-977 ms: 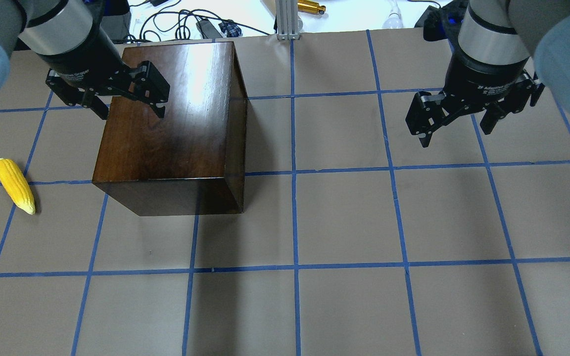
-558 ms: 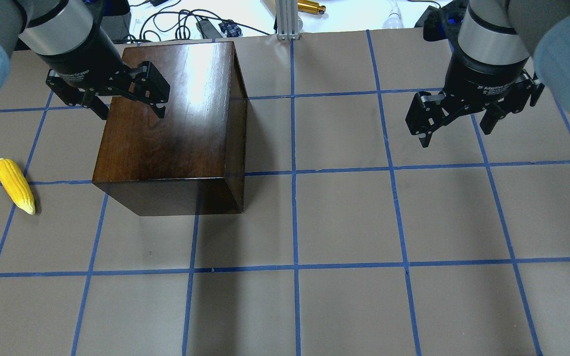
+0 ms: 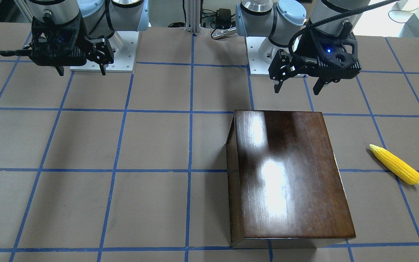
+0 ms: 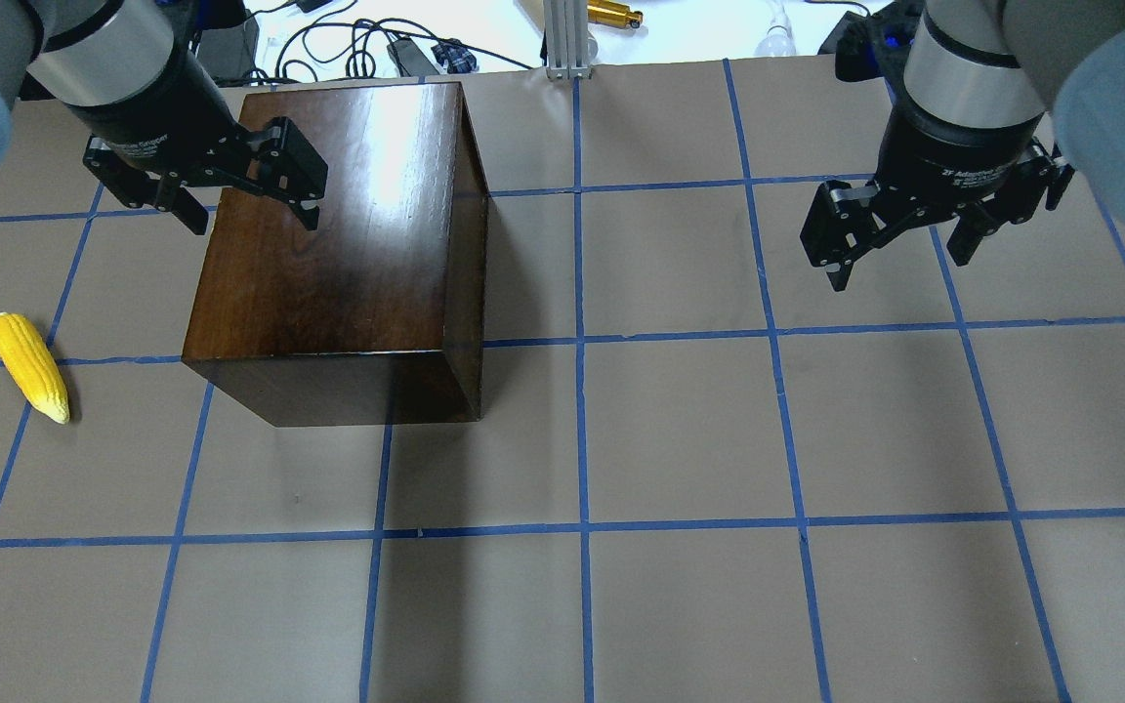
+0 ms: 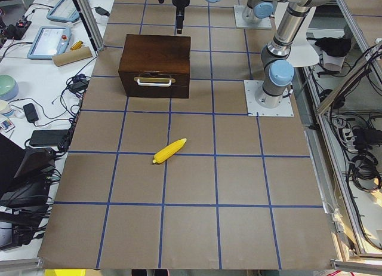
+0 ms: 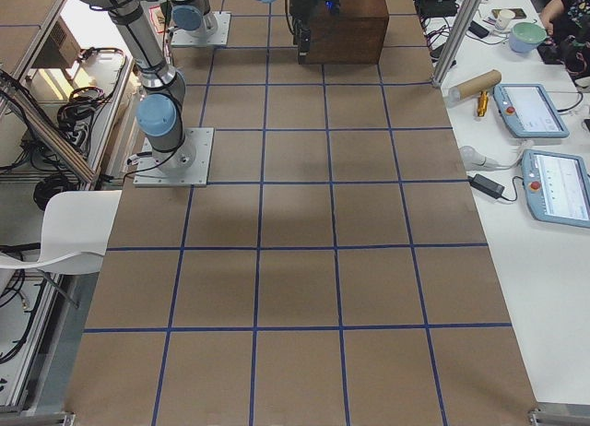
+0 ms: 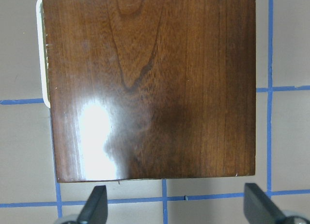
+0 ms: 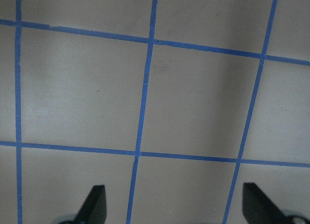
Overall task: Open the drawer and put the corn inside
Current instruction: 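Raise the left gripper off the cabinet top toward its drawer side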
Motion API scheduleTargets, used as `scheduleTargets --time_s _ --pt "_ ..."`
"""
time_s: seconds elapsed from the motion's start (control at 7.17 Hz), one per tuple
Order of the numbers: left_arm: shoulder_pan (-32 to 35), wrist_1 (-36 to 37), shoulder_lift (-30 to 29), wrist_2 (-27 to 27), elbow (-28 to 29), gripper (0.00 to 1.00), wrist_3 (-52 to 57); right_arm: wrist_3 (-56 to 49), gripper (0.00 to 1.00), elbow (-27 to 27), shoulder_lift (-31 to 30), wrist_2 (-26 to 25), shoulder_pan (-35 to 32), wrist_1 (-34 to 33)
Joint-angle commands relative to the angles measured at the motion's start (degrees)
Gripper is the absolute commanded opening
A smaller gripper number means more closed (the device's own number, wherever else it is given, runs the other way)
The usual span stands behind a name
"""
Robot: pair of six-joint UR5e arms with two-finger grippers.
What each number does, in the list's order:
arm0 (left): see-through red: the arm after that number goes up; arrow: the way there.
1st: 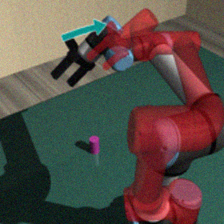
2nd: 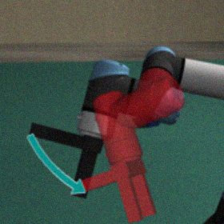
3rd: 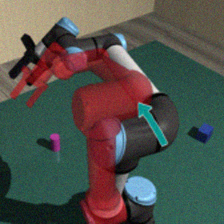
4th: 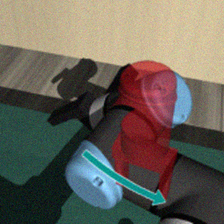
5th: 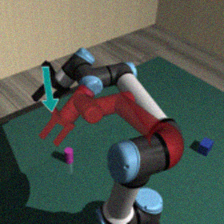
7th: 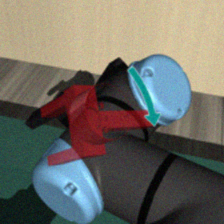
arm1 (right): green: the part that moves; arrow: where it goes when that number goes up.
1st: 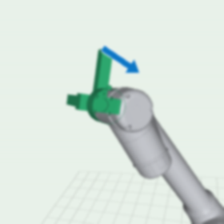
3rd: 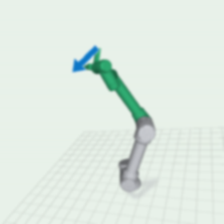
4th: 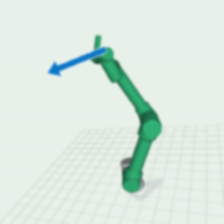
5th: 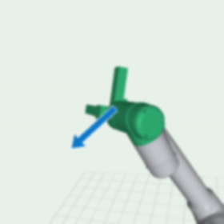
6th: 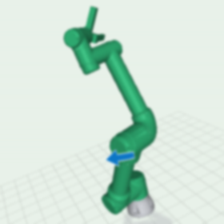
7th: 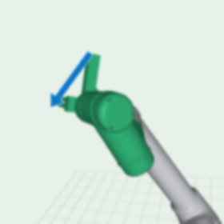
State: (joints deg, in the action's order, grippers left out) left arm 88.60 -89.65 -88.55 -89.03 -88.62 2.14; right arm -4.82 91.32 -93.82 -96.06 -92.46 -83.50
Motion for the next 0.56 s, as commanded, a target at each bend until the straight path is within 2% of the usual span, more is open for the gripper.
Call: scheduleTargets --time_s 0.0,0.42 --pt "-2.8 -0.17 -0.48 -0.18 -0.07 1.0 3.55 0.07 1.0 0.0 -0.05 0.0 0.0 0.0" --pt "-14.81 0.17 -1.27 -0.09 -0.94 1.0 8.3 -0.02 1.0 0.0 -0.05 0.0 0.0 0.0"
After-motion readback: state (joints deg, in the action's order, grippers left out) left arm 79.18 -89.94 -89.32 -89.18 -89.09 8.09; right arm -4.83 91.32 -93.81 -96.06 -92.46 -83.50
